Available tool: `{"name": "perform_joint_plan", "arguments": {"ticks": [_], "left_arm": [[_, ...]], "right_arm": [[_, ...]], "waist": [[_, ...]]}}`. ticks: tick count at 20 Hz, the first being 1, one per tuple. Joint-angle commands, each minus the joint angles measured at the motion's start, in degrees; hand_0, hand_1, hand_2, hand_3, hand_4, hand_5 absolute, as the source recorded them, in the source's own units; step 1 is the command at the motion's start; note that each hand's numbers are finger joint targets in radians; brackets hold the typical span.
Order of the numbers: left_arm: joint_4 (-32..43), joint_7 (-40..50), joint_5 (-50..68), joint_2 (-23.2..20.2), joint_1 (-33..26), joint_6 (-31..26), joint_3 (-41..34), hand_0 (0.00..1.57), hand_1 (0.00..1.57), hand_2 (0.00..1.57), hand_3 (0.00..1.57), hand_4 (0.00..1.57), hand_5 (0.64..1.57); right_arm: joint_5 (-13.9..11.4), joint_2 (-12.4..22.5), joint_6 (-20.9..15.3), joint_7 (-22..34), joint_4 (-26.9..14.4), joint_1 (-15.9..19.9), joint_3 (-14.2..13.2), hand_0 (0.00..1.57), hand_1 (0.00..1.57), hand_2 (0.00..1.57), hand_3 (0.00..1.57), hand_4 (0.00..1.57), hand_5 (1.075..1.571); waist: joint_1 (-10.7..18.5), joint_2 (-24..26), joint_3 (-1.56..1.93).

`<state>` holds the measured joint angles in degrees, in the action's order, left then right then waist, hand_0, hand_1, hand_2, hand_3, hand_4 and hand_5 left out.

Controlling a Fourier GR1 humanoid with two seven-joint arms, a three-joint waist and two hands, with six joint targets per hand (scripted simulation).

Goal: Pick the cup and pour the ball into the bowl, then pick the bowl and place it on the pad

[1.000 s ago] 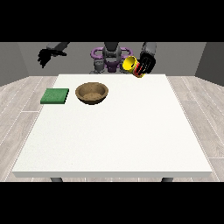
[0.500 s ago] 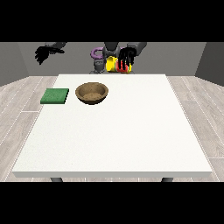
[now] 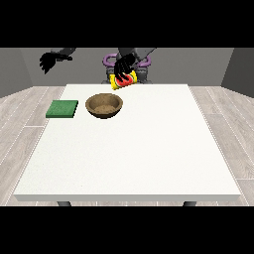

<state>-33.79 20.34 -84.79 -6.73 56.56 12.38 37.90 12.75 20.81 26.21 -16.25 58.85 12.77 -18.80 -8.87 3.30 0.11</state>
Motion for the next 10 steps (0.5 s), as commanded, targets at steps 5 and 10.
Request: {"name": "perform_joint_plan", "arguments": {"ticks": [5,10], "left_arm": [[1.1,-1.2,-11.4,3.0,2.3,-9.2,8.8,1.45,1.45,1.57,1.57,1.53,1.143],[-1.1,-1.0,-14.8,4.6,1.9,-11.0,7.1,1.45,1.45,1.57,1.57,1.53,1.134]], "right_arm": [[0.4,2.2,0.3,0.3,-1.9,0.9,-1.4,0.0,0.0,0.0,0.0,0.0,1.571],[0.9,1.3,-0.4,1.0,-2.5,0.9,-1.4,0.0,0.0,0.0,0.0,0.0,1.569]], "waist": [[1.8,0.4,-0.08],[3.4,-0.5,-0.1]]}}
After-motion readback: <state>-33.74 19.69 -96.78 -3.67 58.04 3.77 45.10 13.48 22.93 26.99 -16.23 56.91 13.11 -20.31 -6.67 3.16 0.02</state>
